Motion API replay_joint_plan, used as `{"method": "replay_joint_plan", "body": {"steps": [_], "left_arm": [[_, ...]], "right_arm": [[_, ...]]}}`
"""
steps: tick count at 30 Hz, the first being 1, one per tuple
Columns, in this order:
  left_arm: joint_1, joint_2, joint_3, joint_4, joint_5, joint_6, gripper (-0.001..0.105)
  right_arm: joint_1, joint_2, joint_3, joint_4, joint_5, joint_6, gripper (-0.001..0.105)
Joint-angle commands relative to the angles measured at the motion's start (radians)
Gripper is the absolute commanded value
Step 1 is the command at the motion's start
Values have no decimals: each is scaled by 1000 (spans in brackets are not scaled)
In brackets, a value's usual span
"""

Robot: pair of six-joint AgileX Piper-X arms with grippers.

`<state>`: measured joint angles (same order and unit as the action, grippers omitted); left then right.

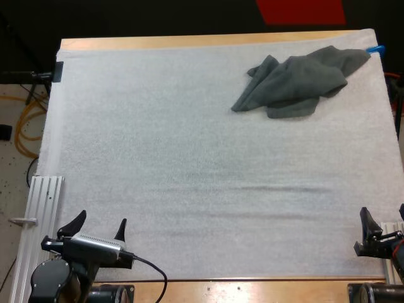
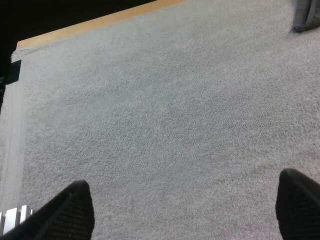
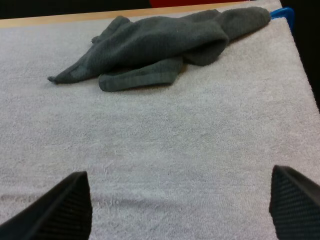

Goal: Pick towel from pile fold and stack

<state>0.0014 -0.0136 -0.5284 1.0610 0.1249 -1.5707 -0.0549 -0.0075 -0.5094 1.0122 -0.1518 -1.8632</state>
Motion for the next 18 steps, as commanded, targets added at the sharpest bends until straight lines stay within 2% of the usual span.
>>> {"method": "replay_joint_plan", "body": {"steps": [1, 14, 18], "left_arm": [[2, -138, -5, -6, 6, -12, 72], [2, -133, -5, -14, 6, -25, 72], [2, -67, -42, -15, 43, -27, 72]], "right_arm": [[1, -40, -4, -7, -10, 2, 71], [1, -40, -4, -12, -3, 5, 71], [1, -2, -38, 0, -3, 5, 71]]}}
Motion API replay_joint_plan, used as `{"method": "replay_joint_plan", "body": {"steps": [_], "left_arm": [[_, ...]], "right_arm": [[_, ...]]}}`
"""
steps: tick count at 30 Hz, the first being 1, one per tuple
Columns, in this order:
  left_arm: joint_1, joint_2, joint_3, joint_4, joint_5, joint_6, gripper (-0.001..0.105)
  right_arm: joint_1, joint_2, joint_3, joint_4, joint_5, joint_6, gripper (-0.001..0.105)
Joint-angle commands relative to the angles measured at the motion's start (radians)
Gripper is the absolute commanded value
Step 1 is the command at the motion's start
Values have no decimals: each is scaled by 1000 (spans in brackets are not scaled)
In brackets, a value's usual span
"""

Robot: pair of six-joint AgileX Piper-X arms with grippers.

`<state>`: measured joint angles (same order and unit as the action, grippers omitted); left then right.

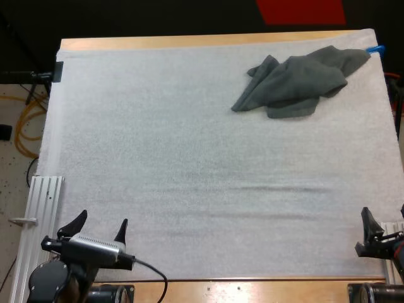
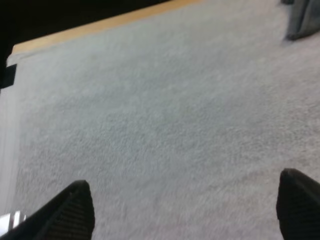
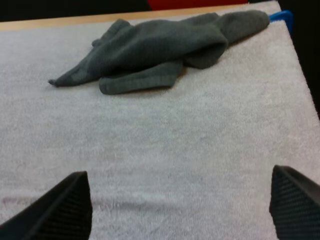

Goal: Pick towel from pile fold and stack

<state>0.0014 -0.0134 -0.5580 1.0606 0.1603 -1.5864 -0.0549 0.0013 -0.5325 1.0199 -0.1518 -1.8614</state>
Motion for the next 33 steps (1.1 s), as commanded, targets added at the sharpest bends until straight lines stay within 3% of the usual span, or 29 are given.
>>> {"method": "replay_joint_plan", "body": {"steps": [1, 5, 10, 15, 18, 25, 33], "left_arm": [[2, -48, -28, -16, 21, -11, 72], [2, 98, -127, -36, 115, -11, 72], [-36, 290, -246, -65, 213, -10, 72], [-172, 467, -342, -65, 242, -3, 72], [-248, 535, -375, -84, 249, -4, 72], [-309, 609, -385, -153, 249, -17, 72], [-309, 647, -385, -175, 249, -18, 72]], "right_arm": [[1, 7, -30, -3, -3, 3, 71], [1, 116, -109, 4, -14, 3, 71], [1, 302, -227, 3, -148, 3, 71], [1, 483, -338, -5, -331, -4, 71], [1, 579, -377, -56, -377, -4, 71], [1, 811, -425, -278, -342, 65, 71], [11, 1211, -501, -447, -191, 217, 71]]}}
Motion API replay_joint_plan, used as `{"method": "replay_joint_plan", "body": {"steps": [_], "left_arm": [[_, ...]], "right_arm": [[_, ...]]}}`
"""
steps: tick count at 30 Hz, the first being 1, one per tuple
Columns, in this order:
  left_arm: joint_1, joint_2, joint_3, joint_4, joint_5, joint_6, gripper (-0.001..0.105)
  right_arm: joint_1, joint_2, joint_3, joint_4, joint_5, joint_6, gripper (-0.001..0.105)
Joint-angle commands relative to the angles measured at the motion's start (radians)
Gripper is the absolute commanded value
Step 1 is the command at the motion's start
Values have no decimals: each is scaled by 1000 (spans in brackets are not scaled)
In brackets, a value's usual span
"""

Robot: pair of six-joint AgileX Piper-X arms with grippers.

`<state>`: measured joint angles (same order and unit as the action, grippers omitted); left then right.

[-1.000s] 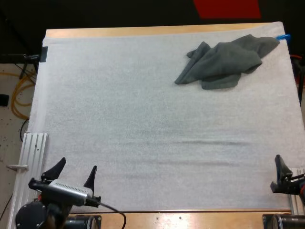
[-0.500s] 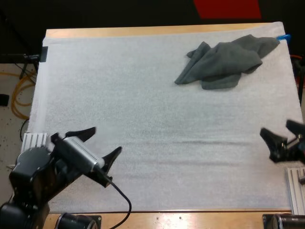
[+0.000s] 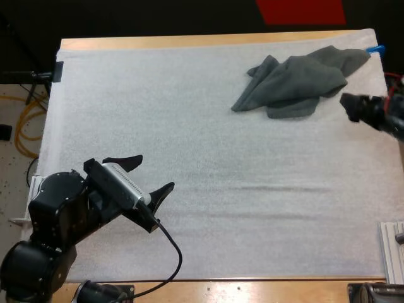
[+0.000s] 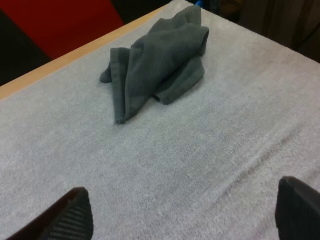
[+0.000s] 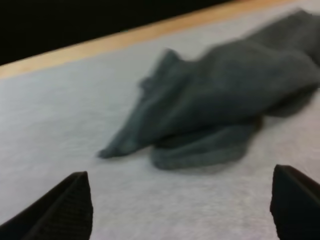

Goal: Pick towel from pile fold and stack

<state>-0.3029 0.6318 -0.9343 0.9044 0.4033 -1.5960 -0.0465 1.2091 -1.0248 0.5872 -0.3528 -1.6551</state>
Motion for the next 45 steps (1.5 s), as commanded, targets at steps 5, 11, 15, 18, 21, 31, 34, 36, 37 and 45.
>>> {"method": "replay_joint_plan", "body": {"steps": [5, 11, 15, 18, 21, 31, 34, 36, 37, 45], "left_arm": [[-5, 17, -9, -20, 6, -9, 72], [-5, 26, -9, -20, 6, -13, 72], [-5, 26, -9, -20, 6, -32, 72], [-5, 26, -9, -20, 6, -38, 72], [-5, 26, -9, -20, 6, -38, 72], [-5, 26, -9, -20, 6, -46, 72], [-5, 26, -9, -20, 6, -46, 72], [-5, 26, -9, -20, 6, -46, 72], [-5, 26, -9, -20, 6, -46, 72], [-5, 26, -9, -20, 6, -72, 72]], "right_arm": [[49, 223, -77, -39, 47, 47, 71], [101, 474, -171, -89, 107, 116, 71], [110, 608, -245, -127, 109, 231, 71], [110, 691, -294, -165, 105, 321, 71], [110, 754, -331, -204, 105, 402, 71], [110, 882, -404, -217, 36, 582, 20], [110, 870, -406, -232, 3, 552, 1], [110, 836, -407, -256, -17, 482, 1], [110, 822, -407, -262, -19, 449, 1], [110, 517, -407, -265, -32, 106, 1]]}}
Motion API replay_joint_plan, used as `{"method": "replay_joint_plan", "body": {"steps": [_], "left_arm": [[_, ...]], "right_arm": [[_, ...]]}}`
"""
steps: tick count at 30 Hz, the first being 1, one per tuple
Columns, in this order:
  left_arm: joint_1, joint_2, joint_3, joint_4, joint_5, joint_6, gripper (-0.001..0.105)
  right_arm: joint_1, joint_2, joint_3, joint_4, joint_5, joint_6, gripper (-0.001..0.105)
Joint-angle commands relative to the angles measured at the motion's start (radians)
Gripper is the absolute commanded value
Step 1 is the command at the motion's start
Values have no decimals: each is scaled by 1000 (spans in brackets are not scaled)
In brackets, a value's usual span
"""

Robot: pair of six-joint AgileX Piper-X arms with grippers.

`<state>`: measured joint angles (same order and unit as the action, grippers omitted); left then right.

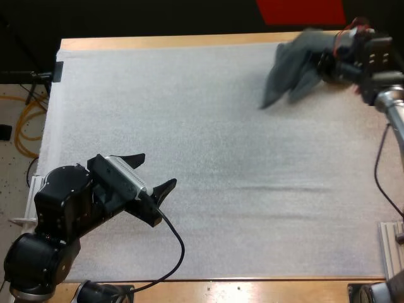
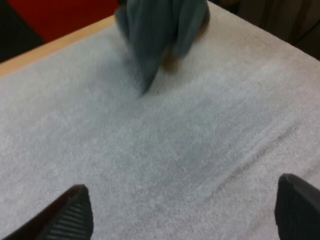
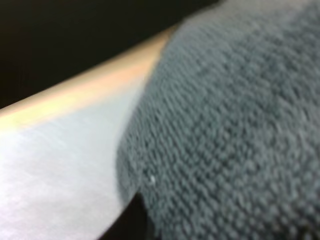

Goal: Pick towel from pile fold and stack

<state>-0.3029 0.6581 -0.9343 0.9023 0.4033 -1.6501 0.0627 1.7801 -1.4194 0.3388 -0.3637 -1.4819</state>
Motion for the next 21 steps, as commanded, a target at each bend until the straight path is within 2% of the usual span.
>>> {"method": "replay_joint_plan", "body": {"steps": [1, 6, 10, 15, 21], "left_arm": [[-5, 0, -9, -18, 6, -28, 72], [-5, -16, -18, -18, 6, -71, 72], [-5, -46, -41, -10, 17, -72, 72], [-5, -107, -65, 62, 17, -75, 72], [-5, -183, -65, 195, 17, -75, 72]], "right_arm": [[1, -81, -12, -13, -23, -90, 1], [1, -291, -12, 45, -22, -205, 1], [1, -409, -12, 136, -38, -205, 1], [3, -514, -12, 377, -112, -206, 1], [89, -541, 5, 639, -106, -259, 1]]}}
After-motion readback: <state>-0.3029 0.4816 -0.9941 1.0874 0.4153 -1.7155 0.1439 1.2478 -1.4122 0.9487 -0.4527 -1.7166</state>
